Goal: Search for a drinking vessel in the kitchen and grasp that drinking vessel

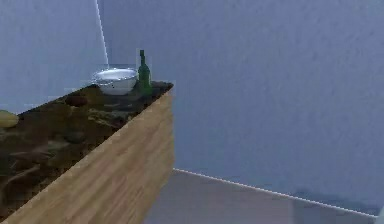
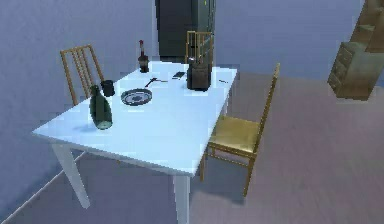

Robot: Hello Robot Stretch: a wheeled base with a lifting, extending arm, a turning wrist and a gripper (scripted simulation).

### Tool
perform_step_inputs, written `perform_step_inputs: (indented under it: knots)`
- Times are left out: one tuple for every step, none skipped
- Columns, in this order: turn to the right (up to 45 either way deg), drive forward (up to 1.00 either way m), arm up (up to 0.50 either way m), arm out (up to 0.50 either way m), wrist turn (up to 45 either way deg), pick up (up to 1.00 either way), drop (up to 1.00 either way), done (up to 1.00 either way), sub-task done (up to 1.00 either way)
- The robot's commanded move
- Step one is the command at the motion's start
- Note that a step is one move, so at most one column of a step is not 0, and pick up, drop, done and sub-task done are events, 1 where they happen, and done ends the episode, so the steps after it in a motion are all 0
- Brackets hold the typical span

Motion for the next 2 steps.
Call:
perform_step_inputs:
  knots:
    - [24.0, 0.00, 0.00, 0.00, 0.0, 0.00, 0.00, 0.00, 0.00]
    - [0.0, 0.85, 0.00, 0.00, 0.0, 0.00, 0.00, 0.00, 0.00]
